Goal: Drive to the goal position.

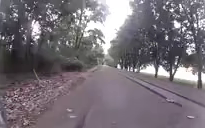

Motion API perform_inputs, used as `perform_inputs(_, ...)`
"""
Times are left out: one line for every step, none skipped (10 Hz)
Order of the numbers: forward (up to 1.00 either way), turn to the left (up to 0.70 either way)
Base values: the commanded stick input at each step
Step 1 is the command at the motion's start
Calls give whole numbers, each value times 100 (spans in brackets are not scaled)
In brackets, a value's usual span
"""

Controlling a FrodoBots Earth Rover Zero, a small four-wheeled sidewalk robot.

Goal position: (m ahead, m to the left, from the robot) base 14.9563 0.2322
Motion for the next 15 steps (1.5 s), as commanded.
perform_inputs(70,0)
perform_inputs(70,0)
perform_inputs(70,0)
perform_inputs(70,0)
perform_inputs(70,0)
perform_inputs(70,0)
perform_inputs(70,0)
perform_inputs(70,0)
perform_inputs(70,0)
perform_inputs(70,0)
perform_inputs(70,0)
perform_inputs(70,0)
perform_inputs(70,0)
perform_inputs(70,0)
perform_inputs(70,0)
